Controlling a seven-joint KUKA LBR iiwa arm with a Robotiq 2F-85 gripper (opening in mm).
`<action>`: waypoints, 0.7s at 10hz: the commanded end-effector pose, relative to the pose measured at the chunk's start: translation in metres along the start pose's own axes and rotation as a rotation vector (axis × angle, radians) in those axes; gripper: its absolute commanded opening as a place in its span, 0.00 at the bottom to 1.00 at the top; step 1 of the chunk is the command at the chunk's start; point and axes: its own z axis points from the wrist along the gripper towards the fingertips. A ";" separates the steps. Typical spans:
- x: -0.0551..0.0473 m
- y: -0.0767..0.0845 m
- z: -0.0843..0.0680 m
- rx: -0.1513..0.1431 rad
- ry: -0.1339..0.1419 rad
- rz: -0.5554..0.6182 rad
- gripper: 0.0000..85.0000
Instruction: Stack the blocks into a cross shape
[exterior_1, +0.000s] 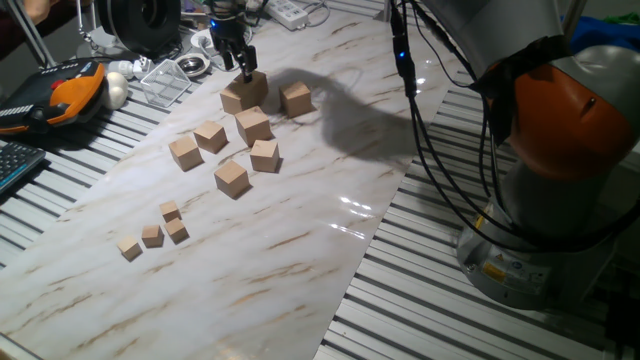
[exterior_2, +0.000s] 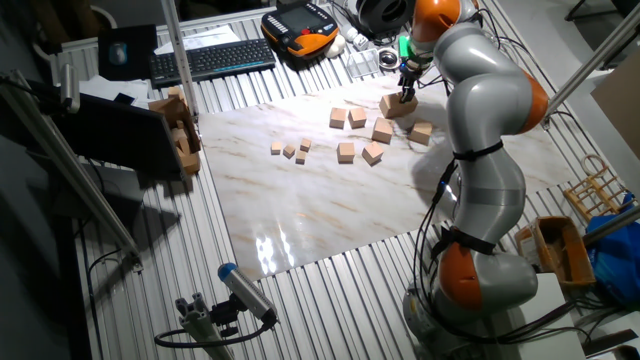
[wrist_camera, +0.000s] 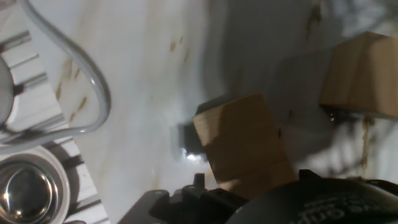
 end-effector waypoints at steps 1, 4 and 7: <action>0.000 0.000 0.000 0.000 0.001 -0.025 0.80; -0.001 0.000 0.001 0.006 -0.003 -0.094 0.80; -0.001 0.000 0.002 0.033 -0.007 -0.128 1.00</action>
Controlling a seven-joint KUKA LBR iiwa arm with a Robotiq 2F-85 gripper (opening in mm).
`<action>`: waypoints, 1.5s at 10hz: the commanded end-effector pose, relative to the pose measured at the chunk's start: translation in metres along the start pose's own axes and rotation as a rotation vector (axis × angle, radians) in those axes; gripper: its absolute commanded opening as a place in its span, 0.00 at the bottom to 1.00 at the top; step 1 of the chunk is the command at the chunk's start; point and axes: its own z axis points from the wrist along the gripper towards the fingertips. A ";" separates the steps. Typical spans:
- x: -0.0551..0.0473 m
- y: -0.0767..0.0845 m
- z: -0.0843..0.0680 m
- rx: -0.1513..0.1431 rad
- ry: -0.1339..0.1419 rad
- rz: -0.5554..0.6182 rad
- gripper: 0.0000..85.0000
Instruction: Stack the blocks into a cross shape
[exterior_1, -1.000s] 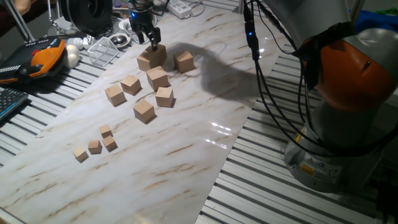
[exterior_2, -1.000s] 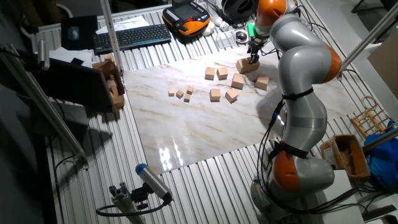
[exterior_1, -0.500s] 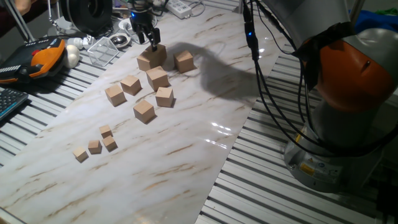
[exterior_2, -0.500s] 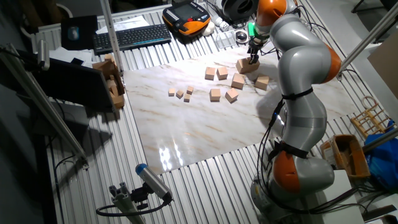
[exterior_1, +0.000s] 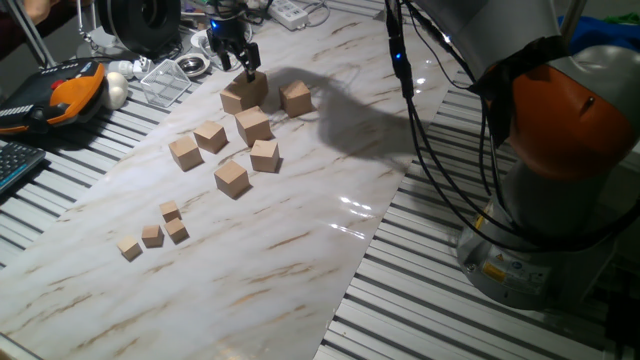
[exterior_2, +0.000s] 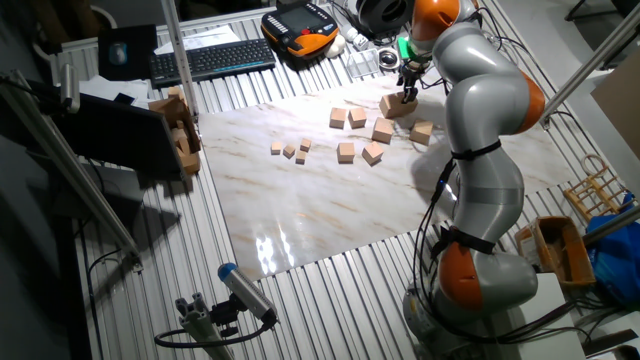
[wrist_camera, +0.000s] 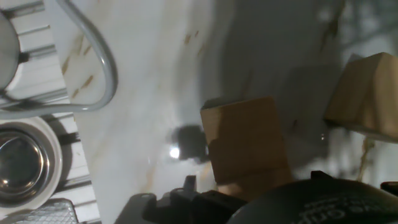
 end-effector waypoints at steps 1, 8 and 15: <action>0.000 0.000 0.000 -0.002 0.001 -0.007 1.00; -0.002 -0.001 0.013 -0.015 0.031 -0.057 1.00; -0.002 -0.001 0.022 -0.009 0.034 -0.094 0.80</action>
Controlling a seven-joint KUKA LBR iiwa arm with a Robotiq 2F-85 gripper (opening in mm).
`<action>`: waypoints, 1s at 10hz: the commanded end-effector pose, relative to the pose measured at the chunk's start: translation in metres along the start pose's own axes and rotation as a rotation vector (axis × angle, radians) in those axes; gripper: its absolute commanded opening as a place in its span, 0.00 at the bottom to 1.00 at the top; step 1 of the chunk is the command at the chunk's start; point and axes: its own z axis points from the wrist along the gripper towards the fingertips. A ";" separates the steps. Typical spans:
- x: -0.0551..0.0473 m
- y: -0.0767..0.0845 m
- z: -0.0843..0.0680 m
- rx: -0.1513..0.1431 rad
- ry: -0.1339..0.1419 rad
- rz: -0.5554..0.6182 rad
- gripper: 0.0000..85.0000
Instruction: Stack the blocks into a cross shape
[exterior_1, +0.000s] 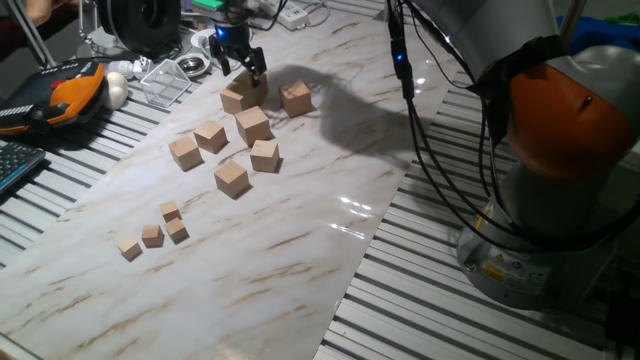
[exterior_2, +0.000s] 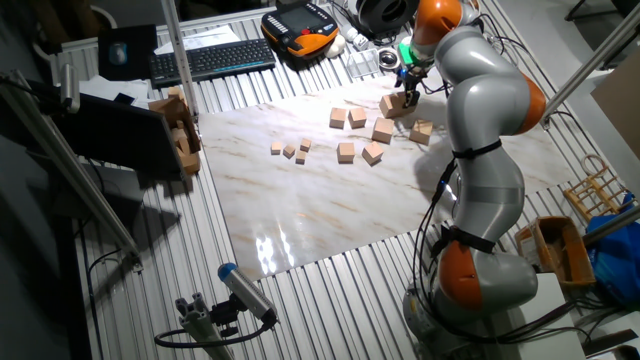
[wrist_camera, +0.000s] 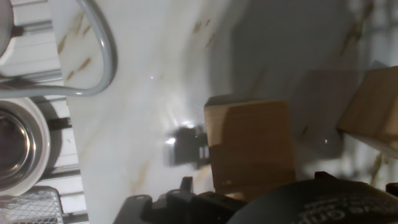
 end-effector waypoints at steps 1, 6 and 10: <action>0.000 0.000 0.003 -0.003 0.003 -0.003 0.80; -0.001 -0.001 0.005 -0.001 0.000 -0.006 0.80; -0.001 -0.002 0.006 0.002 -0.011 -0.006 0.80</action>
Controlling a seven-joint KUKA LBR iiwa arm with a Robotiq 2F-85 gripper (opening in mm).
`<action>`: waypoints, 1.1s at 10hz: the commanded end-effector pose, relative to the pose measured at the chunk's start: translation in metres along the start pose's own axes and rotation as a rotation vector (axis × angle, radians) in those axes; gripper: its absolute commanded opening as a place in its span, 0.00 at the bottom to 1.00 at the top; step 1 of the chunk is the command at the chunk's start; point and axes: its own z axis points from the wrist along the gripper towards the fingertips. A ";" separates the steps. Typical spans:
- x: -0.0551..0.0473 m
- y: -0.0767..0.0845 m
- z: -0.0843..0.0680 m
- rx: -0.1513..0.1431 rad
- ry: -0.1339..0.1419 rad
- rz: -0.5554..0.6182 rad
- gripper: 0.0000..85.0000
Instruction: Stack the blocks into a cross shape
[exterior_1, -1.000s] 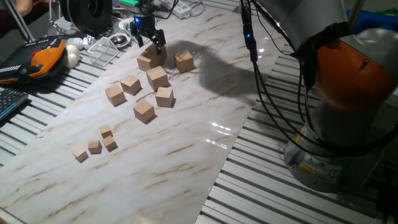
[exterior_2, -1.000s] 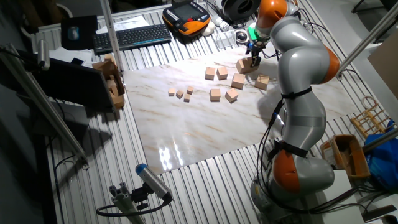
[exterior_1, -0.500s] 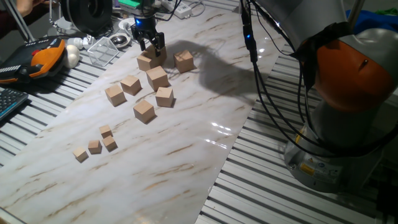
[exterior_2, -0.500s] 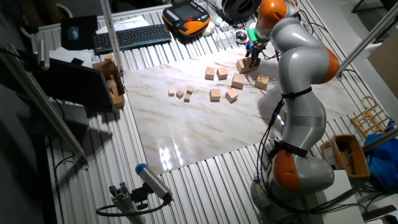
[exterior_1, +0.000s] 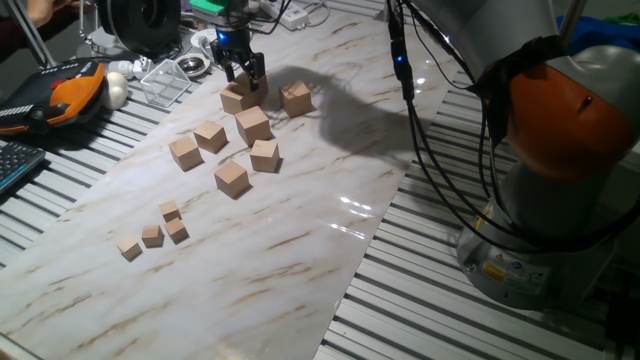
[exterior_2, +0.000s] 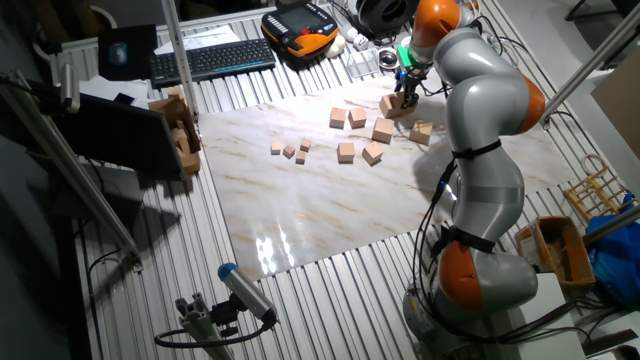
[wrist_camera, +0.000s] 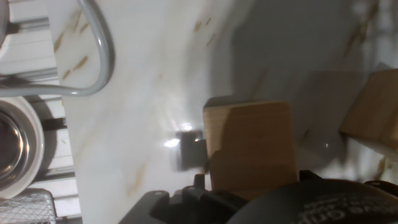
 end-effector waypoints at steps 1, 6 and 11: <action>0.000 0.000 0.000 -0.001 -0.004 -0.010 0.80; -0.001 0.000 0.001 -0.008 -0.017 -0.042 0.80; -0.002 0.000 0.004 0.002 -0.013 -0.043 0.80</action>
